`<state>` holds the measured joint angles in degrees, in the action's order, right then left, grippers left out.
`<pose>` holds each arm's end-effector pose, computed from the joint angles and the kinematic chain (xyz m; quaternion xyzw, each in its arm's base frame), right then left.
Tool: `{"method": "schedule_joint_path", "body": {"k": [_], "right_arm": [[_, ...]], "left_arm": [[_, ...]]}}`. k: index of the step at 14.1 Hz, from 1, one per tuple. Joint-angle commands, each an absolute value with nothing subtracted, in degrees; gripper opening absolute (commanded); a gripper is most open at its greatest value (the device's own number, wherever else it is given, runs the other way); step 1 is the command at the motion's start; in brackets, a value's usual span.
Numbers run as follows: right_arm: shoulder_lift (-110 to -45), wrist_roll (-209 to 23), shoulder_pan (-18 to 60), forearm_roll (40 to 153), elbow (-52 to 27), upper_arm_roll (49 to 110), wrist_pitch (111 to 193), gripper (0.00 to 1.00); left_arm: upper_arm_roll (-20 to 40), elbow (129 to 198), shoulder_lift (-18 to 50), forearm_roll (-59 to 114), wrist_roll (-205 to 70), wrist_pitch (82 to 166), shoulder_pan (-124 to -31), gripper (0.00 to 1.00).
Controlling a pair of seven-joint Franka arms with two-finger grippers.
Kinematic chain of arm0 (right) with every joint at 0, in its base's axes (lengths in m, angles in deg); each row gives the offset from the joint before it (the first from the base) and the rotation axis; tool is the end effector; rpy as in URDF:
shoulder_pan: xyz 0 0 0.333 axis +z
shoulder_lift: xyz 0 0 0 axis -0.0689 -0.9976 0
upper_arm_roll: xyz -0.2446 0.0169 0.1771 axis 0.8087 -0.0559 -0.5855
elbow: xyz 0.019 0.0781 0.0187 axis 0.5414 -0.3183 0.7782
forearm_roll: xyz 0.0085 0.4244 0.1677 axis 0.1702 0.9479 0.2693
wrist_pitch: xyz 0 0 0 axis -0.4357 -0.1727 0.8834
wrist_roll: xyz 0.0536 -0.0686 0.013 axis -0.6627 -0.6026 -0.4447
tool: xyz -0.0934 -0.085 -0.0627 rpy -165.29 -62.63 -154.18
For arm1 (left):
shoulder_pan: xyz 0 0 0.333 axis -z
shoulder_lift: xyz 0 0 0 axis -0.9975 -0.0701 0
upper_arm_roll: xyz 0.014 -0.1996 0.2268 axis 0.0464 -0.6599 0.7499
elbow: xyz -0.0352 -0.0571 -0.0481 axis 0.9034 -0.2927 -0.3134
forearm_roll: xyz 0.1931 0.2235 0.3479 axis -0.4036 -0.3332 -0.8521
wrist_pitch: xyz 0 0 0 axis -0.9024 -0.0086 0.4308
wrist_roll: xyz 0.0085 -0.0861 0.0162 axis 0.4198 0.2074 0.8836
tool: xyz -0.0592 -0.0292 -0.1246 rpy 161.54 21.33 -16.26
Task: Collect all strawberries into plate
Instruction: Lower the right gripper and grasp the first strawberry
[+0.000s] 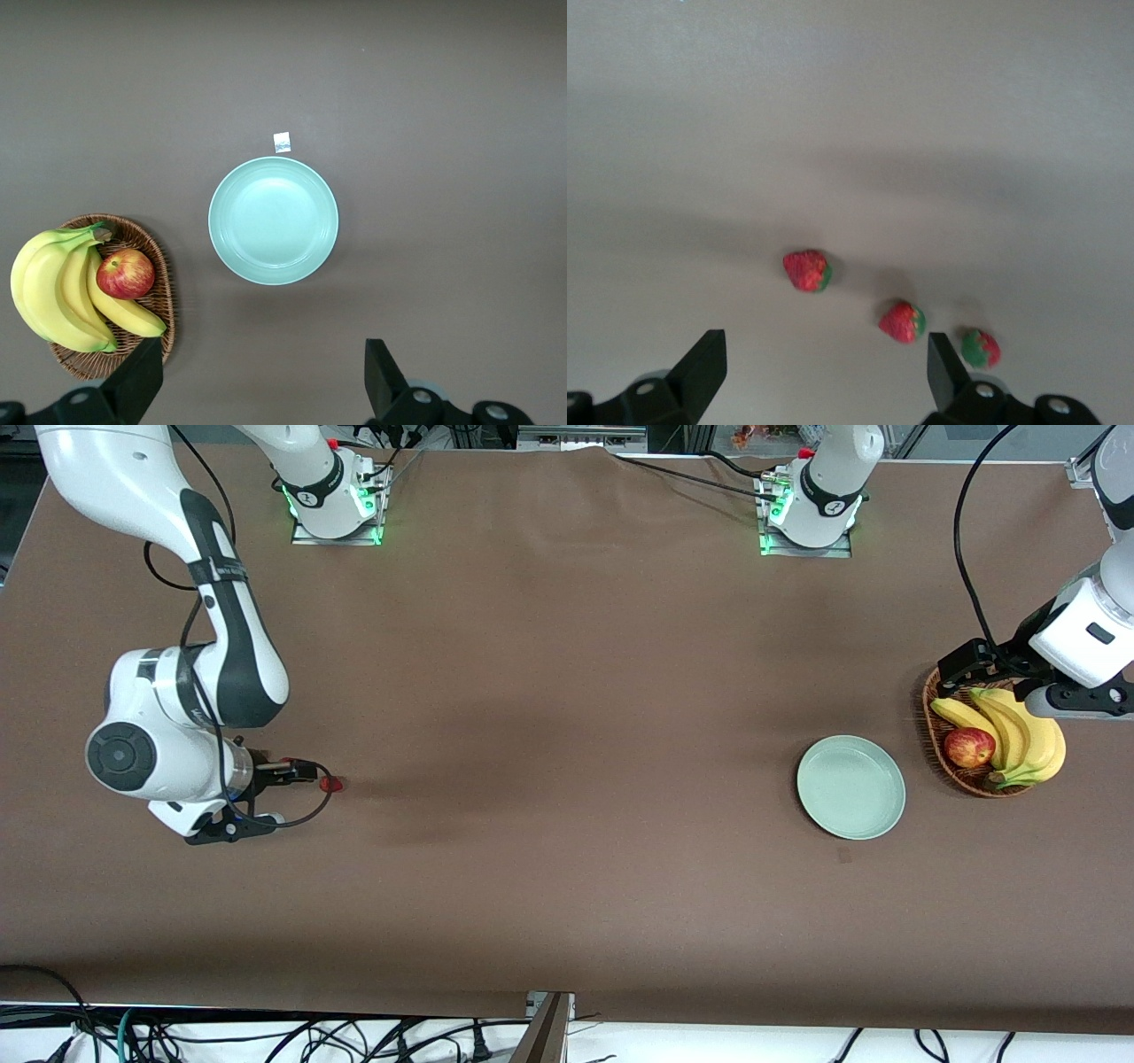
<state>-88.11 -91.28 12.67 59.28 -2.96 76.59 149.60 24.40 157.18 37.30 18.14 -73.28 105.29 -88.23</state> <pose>0.7188 0.0761 0.2112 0.9928 0.0839 -0.0832 0.0183 0.6488 -0.0165 0.5137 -1.0000 0.0081 -0.0047 0.0016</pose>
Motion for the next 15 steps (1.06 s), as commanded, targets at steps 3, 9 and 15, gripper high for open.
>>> {"method": "schedule_joint_path", "body": {"k": [3,9,15], "right_arm": [[-92.6,-91.0,14.0,60.1,-4.6,76.5,156.6,1.0],[-94.1,-90.8,14.5,60.5,-7.5,76.5,158.6,1.0],[-94.1,-90.8,14.2,60.5,-9.0,76.5,158.4,0.84]], "left_arm": [[24.3,156.1,36.8,16.8,-74.0,104.8,-88.1,1.0],[24.3,156.1,36.8,16.9,-74.0,104.8,-88.0,1.0],[24.3,156.1,36.8,16.8,-73.9,104.7,-87.9,1.0]]}}
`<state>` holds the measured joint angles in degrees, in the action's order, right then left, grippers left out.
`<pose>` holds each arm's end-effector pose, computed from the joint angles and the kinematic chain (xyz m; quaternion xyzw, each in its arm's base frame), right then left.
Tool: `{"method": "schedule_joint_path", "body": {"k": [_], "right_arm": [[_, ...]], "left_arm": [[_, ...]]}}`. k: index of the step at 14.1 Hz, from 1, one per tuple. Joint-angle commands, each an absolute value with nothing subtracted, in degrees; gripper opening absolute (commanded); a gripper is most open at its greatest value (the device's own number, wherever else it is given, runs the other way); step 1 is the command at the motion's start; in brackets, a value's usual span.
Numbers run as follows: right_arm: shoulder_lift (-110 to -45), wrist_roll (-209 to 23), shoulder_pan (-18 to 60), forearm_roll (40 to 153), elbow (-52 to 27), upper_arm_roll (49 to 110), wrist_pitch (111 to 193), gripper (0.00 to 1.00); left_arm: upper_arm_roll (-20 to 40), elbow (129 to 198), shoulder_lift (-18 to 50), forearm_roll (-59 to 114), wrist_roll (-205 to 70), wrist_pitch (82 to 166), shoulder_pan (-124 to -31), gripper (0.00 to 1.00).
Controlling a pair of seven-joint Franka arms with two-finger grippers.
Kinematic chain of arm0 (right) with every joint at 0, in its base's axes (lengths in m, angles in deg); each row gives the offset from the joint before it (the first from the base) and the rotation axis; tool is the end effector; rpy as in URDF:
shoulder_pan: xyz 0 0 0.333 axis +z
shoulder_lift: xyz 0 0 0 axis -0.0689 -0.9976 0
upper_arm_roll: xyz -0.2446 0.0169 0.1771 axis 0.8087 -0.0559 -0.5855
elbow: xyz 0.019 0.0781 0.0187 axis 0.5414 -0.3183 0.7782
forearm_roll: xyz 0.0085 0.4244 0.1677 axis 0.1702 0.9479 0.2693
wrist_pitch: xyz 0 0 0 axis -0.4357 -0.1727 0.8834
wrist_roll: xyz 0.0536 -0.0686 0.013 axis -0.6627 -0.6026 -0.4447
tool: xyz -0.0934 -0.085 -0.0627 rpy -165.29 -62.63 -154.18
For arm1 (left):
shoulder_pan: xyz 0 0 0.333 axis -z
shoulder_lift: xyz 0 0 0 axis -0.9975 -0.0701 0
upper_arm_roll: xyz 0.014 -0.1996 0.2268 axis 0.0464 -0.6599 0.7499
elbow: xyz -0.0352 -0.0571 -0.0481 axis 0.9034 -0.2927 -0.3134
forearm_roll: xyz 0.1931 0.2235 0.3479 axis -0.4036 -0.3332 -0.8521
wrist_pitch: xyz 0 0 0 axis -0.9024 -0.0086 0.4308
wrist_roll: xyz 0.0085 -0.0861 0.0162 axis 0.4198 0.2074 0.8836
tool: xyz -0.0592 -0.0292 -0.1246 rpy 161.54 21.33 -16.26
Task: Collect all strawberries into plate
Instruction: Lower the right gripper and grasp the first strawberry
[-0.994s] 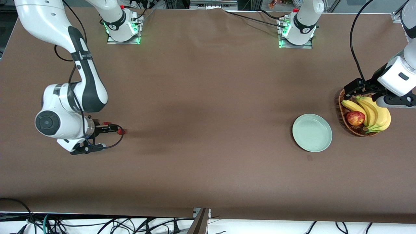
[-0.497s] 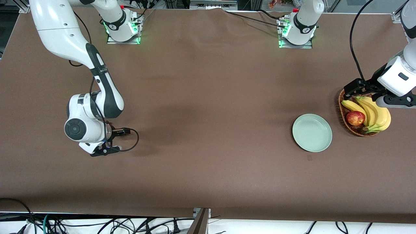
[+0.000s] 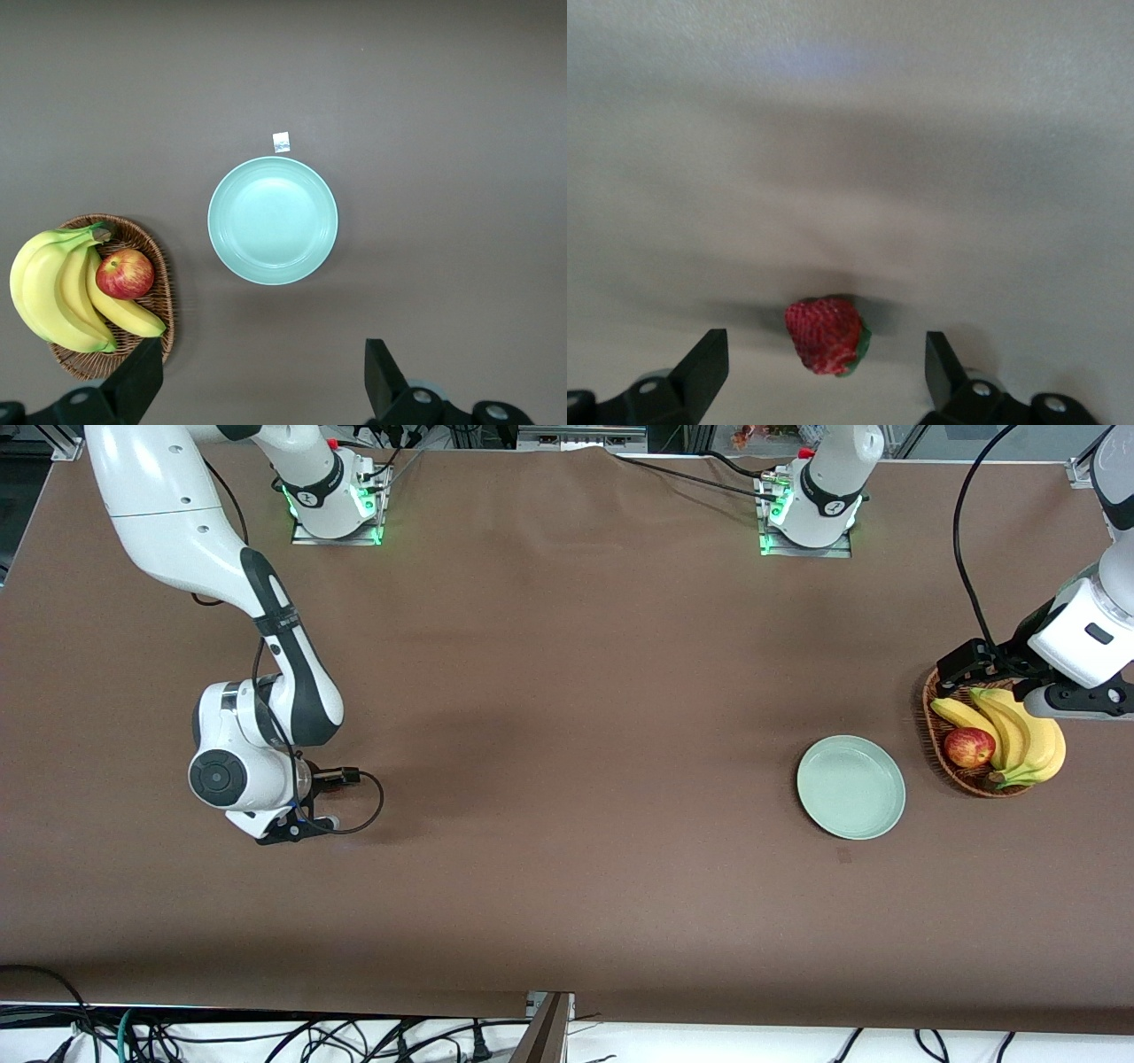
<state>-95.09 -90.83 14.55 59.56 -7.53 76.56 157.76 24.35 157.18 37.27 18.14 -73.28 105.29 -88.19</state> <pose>0.6872 0.0945 0.0964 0.9888 0.0962 -0.1122 0.0216 0.6489 -0.0175 0.5134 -0.9999 0.0088 -0.0045 0.0015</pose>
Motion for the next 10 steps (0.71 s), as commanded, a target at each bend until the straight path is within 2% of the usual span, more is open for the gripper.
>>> {"method": "schedule_joint_path", "body": {"k": [1,3,5,9,10], "right_arm": [[-94.1,-90.8,14.1,60.5,-9.1,76.5,158.5,0.76],[-94.1,-90.8,14.1,60.5,-9.2,76.5,158.3,0.46],[-94.1,-90.8,14.1,60.5,-9.2,76.5,158.2,0.24],[-94.4,-90.7,14.1,60.5,-8.9,76.5,158.4,0.0],[-94.3,-90.7,14.3,60.5,-8.4,76.5,158.3,0.0]], "left_arm": [[24.3,156.1,36.8,16.8,-73.9,104.8,-87.9,1.0],[24.3,156.1,36.8,16.8,-74.0,104.7,-87.9,1.0],[24.3,156.1,36.8,16.8,-73.9,104.7,-87.9,1.0],[24.3,156.2,36.8,16.8,-74.0,104.7,-87.8,1.0],[24.3,156.2,36.8,16.8,-73.9,104.7,-87.8,1.0]]}}
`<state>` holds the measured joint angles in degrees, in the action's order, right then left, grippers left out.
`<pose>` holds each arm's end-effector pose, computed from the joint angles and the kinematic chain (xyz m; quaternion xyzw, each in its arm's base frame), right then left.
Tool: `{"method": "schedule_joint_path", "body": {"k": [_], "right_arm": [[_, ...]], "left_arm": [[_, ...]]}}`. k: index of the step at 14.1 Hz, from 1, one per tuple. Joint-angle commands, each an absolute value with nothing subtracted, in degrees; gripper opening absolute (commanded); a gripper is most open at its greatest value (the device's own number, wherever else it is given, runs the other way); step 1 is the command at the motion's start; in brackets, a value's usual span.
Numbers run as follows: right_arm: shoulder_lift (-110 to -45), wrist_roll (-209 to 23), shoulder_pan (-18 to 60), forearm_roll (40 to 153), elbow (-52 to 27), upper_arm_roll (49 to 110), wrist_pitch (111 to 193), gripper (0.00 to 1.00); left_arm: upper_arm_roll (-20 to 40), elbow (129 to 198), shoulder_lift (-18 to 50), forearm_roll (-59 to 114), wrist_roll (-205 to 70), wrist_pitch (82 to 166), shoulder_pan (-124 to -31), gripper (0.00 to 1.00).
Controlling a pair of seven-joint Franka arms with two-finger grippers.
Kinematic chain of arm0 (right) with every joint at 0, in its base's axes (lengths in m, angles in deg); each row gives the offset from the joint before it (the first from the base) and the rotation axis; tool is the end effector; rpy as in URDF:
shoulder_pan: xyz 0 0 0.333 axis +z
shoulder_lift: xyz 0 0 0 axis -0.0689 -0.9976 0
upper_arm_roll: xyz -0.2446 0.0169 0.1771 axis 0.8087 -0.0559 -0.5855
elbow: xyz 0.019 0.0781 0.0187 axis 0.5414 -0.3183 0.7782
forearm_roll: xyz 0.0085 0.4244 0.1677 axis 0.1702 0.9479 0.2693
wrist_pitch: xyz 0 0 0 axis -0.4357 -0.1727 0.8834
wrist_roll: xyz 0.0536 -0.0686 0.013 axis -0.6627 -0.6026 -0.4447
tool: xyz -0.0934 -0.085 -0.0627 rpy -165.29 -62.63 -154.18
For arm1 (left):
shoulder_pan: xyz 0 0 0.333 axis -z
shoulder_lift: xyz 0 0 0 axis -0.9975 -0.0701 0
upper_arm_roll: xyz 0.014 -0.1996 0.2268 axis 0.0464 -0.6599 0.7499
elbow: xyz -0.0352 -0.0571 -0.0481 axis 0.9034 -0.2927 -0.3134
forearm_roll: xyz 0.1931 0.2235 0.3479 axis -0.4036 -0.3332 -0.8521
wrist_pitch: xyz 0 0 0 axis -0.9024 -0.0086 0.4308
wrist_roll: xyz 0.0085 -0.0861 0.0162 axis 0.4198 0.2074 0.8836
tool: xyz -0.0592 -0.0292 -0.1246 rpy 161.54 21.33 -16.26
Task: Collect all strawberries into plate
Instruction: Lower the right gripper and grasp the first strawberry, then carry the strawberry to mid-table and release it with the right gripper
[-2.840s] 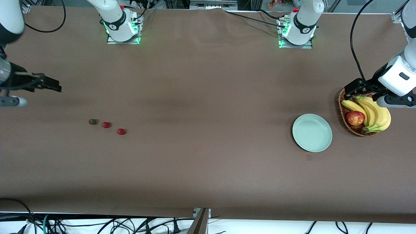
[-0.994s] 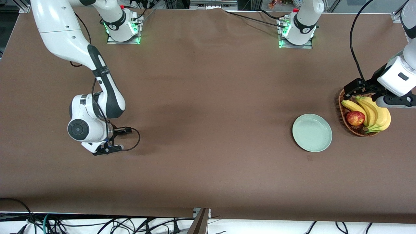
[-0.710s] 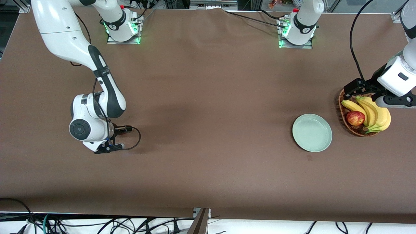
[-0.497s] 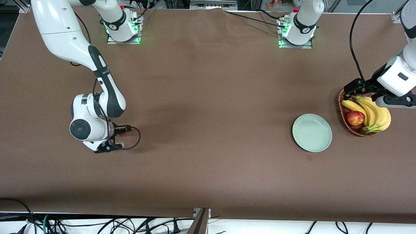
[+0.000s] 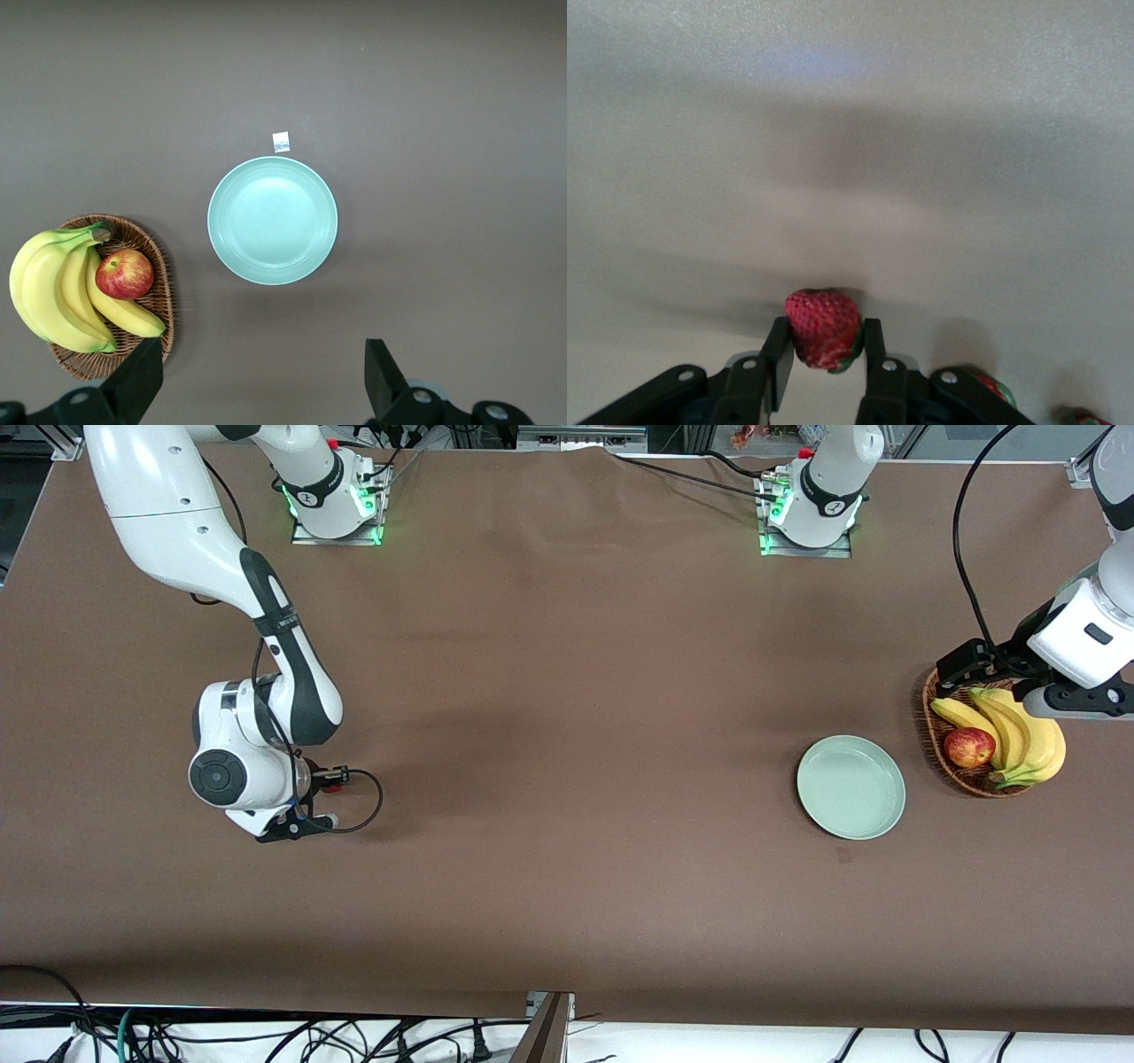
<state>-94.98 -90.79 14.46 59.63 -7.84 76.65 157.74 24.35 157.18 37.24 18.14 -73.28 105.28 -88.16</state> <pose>0.6856 0.0921 0.0954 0.9888 0.0940 -0.1141 0.0215 0.6489 -0.0178 0.5131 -0.9999 0.0091 -0.0041 0.0015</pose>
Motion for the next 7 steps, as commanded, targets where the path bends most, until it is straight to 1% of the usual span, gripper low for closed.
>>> {"method": "schedule_joint_path", "body": {"k": [1,4,7], "right_arm": [[-94.2,-90.7,14.5,60.9,-7.4,76.5,158.0,0.0],[-94.4,-89.2,17.3,64.2,-4.7,75.9,158.4,0.0],[-95.8,-78.5,23.4,66.3,-2.4,75.9,159.6,0.0]], "left_arm": [[24.3,156.2,36.8,16.8,-73.9,104.7,-87.8,1.0],[24.3,156.2,36.8,16.8,-73.9,104.7,-87.8,1.0],[24.3,156.2,36.8,16.8,-73.9,104.7,-87.8,1.0]]}}
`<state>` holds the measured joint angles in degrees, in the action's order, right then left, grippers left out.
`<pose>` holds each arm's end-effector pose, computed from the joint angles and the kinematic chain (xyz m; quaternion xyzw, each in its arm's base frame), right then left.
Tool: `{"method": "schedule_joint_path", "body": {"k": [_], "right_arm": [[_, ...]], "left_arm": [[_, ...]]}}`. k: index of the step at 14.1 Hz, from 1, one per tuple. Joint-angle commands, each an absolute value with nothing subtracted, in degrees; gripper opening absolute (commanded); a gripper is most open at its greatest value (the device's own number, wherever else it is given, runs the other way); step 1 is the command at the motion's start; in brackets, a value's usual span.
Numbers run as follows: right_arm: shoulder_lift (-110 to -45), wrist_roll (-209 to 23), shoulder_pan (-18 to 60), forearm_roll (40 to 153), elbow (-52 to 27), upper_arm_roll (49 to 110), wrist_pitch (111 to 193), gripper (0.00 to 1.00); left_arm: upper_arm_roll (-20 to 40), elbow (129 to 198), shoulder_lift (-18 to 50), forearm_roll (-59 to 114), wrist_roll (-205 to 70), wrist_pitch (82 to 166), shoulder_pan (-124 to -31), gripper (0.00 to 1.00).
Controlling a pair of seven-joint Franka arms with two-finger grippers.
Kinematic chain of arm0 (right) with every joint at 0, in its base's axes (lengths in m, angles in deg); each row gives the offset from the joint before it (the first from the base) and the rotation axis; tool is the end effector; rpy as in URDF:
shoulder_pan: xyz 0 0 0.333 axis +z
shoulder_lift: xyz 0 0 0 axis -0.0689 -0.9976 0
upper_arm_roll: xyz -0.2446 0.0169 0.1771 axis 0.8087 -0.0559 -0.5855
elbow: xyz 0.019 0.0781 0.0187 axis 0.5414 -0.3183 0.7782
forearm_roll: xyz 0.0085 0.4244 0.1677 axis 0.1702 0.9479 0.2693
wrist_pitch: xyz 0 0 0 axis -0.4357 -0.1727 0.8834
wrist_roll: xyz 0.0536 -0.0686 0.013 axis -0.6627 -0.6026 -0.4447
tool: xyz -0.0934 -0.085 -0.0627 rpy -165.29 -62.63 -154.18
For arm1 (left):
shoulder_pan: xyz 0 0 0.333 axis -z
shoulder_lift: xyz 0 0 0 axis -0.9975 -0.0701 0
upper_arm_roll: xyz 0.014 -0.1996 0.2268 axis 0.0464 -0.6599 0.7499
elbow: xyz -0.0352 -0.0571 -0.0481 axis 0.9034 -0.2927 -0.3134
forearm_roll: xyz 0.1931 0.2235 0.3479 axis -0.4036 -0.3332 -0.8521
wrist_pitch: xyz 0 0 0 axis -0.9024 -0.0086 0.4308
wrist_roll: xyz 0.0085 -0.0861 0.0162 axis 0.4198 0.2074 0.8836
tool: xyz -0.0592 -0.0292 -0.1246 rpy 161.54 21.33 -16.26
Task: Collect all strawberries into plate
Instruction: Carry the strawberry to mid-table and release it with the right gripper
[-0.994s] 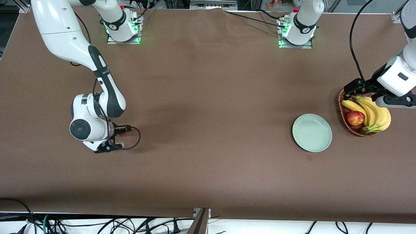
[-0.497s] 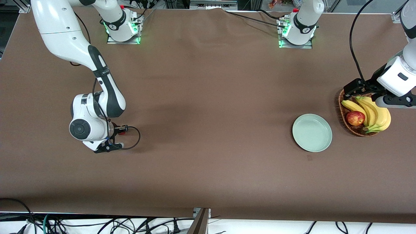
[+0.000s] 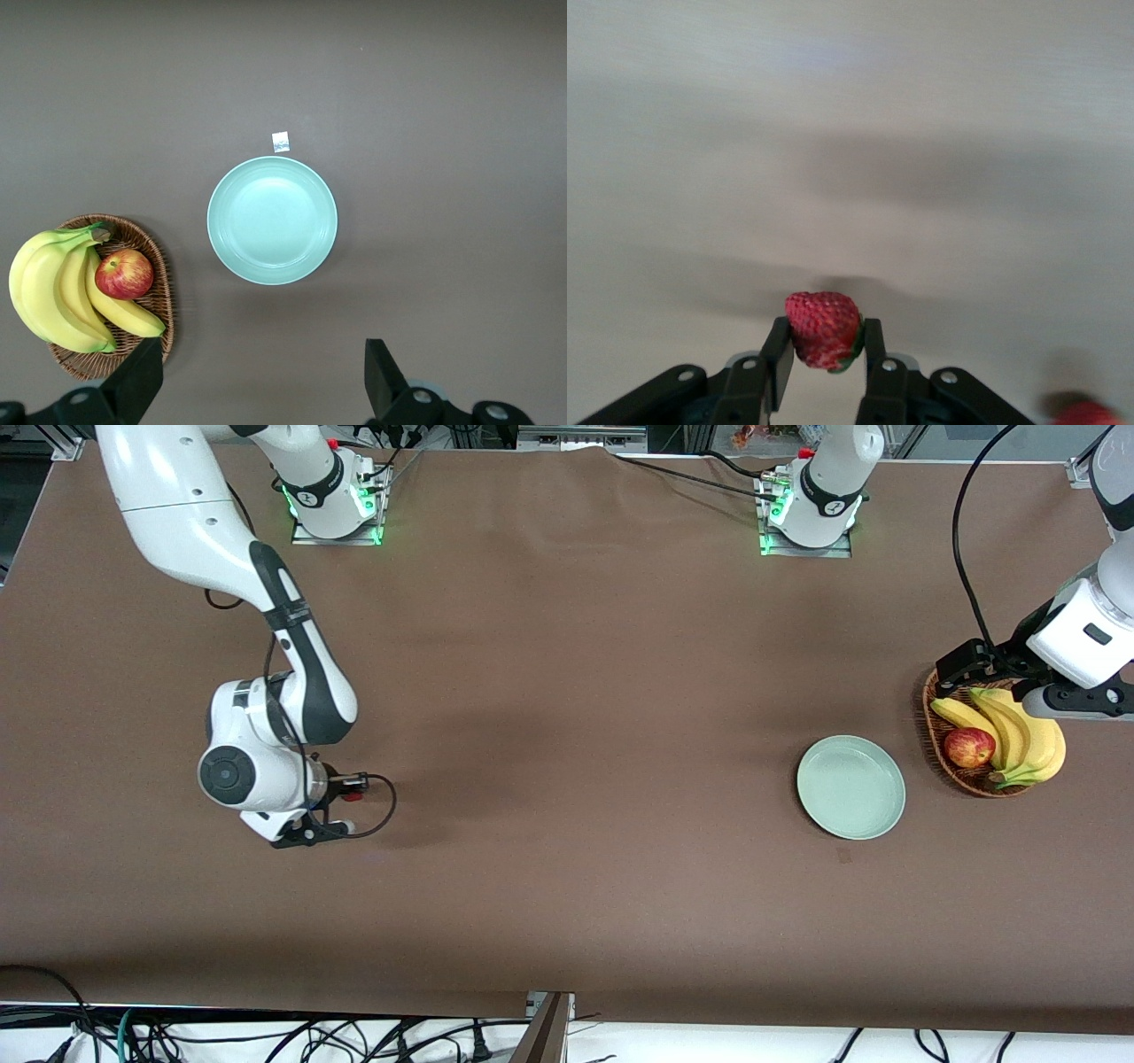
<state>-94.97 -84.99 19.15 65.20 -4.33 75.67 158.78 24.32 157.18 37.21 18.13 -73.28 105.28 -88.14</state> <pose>0.6981 0.1731 0.1237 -0.9948 -0.0634 0.0785 0.0173 0.6490 -0.0183 0.5127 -0.9999 0.0095 -0.0039 0.0016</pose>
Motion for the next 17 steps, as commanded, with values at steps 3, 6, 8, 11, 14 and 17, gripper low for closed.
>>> {"method": "schedule_joint_path", "body": {"k": [3,6,8,11,14,17], "right_arm": [[-97.7,-63.1,30.9,66.4,0.8,75.9,164.2,0.0],[-101.4,-48.8,38.6,66.3,4.6,75.6,170.3,0.0],[-104.4,-41.1,42.8,66.3,8.5,75.0,173.8,0.0],[-107.9,-34.4,47.4,66.3,13.6,72.9,178.0,0.0],[-110.3,-30.9,52.6,66.3,14.7,72.8,183.2,0.0],[-112.9,-30.4,56.2,66.3,14.9,72.8,186.8,0.0]], "left_arm": [[24.3,156.2,36.8,16.8,-74.0,104.1,-87.7,1.0],[24.3,156.2,36.8,16.8,-74.0,104.1,-87.7,1.0],[24.2,156.2,36.8,16.8,-74.0,104.1,-87.7,1.0],[24.3,156.2,36.8,16.8,-74.0,104.1,-87.7,1.0],[24.3,156.2,36.8,16.8,-74.0,104.0,-87.7,1.0],[24.3,156.2,36.8,16.8,-73.9,104.0,-87.7,1.0]]}}
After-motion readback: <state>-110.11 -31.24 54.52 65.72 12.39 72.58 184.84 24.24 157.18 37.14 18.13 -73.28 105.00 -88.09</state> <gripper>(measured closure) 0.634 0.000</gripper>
